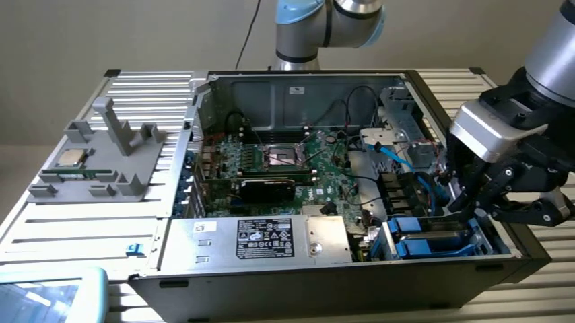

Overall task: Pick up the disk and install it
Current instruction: 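Insert the first disk wire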

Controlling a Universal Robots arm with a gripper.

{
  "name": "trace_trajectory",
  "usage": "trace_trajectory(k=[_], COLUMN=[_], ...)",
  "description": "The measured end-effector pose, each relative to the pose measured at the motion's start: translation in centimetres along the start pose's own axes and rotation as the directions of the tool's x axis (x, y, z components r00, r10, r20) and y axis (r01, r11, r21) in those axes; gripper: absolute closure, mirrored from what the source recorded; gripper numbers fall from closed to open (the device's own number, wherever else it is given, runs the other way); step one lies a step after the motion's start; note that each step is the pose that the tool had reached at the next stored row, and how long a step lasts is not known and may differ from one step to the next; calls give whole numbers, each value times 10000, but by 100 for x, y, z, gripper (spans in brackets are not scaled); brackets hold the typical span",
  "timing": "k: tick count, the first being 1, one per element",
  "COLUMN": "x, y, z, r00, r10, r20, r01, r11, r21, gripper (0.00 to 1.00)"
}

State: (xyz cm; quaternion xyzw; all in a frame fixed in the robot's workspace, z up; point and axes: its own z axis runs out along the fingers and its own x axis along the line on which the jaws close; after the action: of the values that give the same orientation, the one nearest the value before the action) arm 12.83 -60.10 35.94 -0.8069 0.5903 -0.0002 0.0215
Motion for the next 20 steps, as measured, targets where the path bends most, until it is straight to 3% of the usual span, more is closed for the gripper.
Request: trace_trajectory(k=[3, 6, 7, 12, 17, 19, 20], x=[-51, -112, -129, -199, -252, -273, -281], y=[-17, -36, -43, -64, -80, -89, -96], z=[-6, -5, -5, -2, 0, 1, 1], r00=[9995, 9985, 9982, 9970, 9952, 9946, 9945], r10=[-10, -22, -27, -52, -73, -78, -76], r20=[-314, -555, -604, -772, -972, -1040, -1045], r01=[4, 2, 1, -15, -36, -42, -46], r11=[9998, 9993, 9991, 9963, 9938, 9933, 9933], r21=[-194, -362, -424, -860, -1110, -1155, -1158], gripper=[83, 83, 83, 83, 83, 83, 83])
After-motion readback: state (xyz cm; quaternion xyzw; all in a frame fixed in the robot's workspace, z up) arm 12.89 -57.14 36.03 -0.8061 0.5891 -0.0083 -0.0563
